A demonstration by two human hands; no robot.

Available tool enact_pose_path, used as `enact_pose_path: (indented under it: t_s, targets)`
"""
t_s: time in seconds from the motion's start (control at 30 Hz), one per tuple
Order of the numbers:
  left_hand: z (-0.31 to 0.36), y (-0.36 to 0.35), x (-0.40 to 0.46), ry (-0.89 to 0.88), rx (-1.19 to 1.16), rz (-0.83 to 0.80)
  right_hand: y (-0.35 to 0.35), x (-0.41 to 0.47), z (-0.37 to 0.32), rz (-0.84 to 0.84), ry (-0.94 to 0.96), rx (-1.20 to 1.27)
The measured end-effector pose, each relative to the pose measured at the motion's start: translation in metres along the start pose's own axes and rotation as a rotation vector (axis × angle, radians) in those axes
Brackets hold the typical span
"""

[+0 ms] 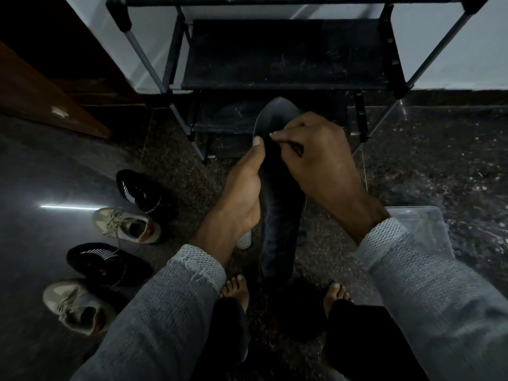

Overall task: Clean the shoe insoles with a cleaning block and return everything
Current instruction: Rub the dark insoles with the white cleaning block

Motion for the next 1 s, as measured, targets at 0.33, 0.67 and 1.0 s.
enact_pose_path:
  t_s: [0.33,0.67,1.0]
  targets:
    - [0.009,0.011,0.003,-0.033,-0.087,0.056,0.003,-0.026,-0.005,0.117,-0.366,0.418]
    - [0.009,0.013,0.004,-0.030,-0.119,0.044,0.002,-0.025,-0.003,0.143,-0.373,0.403]
    - [0.000,0.005,0.004,-0.029,0.011,0.027,0.013,-0.018,0.004,0.292,-0.350,0.456]
Point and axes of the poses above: each hand's wrist, its own x-axis towards the middle knuckle, its own y-axis out of the back of the hand, z = x × y, the point moved 3 cm from there along x, towards the middle knuckle, and after that the axes turned 14 degrees about x, right-handed, at the moved point
